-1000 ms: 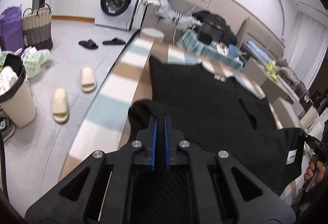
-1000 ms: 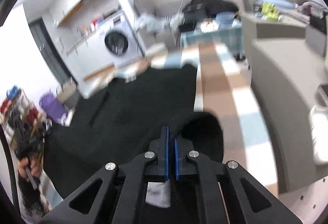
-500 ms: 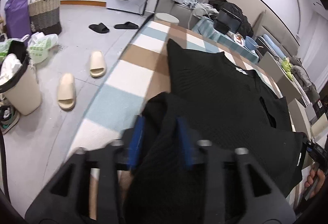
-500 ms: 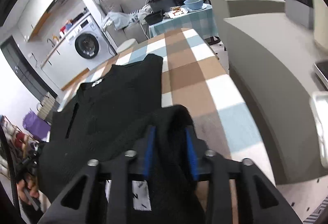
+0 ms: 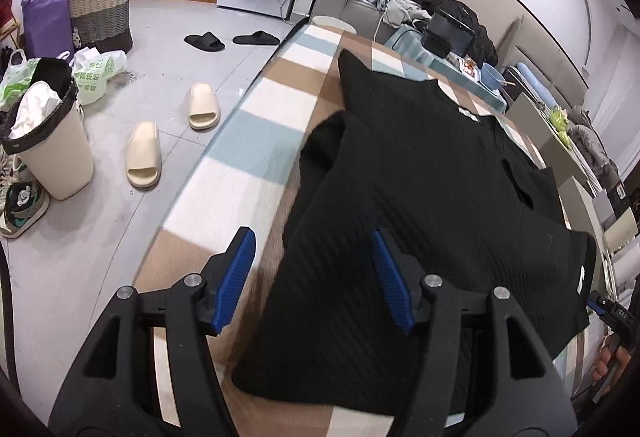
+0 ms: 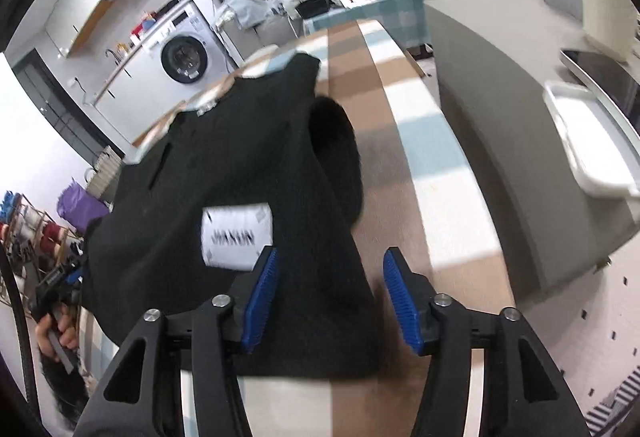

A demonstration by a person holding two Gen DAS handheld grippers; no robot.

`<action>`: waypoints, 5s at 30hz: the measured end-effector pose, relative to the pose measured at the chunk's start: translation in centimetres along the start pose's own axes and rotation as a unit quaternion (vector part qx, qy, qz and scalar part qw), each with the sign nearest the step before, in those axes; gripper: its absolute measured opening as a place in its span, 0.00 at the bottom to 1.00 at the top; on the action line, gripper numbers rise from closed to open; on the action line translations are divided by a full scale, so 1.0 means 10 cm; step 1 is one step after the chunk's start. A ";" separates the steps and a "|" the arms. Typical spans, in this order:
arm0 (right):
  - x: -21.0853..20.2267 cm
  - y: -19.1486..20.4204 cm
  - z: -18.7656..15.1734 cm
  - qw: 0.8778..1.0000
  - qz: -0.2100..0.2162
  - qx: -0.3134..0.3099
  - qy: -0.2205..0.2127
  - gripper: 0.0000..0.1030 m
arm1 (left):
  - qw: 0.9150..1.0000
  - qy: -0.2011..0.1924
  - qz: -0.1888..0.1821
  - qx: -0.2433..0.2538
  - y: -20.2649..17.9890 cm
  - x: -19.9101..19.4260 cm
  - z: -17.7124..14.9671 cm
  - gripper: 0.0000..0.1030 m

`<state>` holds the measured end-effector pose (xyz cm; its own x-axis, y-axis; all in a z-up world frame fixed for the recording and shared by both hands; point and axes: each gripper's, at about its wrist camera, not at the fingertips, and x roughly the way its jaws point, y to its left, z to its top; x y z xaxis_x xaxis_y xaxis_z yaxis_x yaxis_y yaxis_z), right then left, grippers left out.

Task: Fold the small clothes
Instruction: 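Lay the hem down and open both tools, then grasp the folded edge of the sweater with both tools, then lift the folded edge with both tools and fold it toward the collar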

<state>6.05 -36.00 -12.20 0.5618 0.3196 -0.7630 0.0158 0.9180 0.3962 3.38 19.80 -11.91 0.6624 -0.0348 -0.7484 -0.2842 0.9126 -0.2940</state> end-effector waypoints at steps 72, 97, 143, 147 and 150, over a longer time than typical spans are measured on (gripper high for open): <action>-0.14 0.31 0.37 0.997 0.044 -0.015 -0.064 0.10 | 1.000 0.014 -0.025 0.006 -0.05 -0.19 -0.19 0.50; 0.16 -0.17 0.22 0.987 0.146 0.062 0.028 0.51 | 0.998 0.061 -0.004 0.032 -0.11 -0.03 -0.30 0.50; 0.23 0.01 0.54 0.996 0.042 0.076 -0.021 0.45 | 0.999 0.015 -0.007 -0.028 -0.15 0.39 0.41 0.67; 0.15 -0.04 0.22 0.998 0.030 0.051 0.011 0.45 | 0.999 0.030 0.000 -0.024 -0.15 0.34 0.19 0.67; 0.15 -0.06 0.15 0.998 0.030 0.045 0.008 0.45 | 0.999 0.037 -0.001 -0.010 -0.22 0.38 0.10 0.67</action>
<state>8.09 -36.38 -12.83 0.5502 0.3779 -0.7447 0.0579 0.8724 0.4854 7.22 18.05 -13.48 0.6099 -0.0665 -0.7897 -0.2981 0.9040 -0.3064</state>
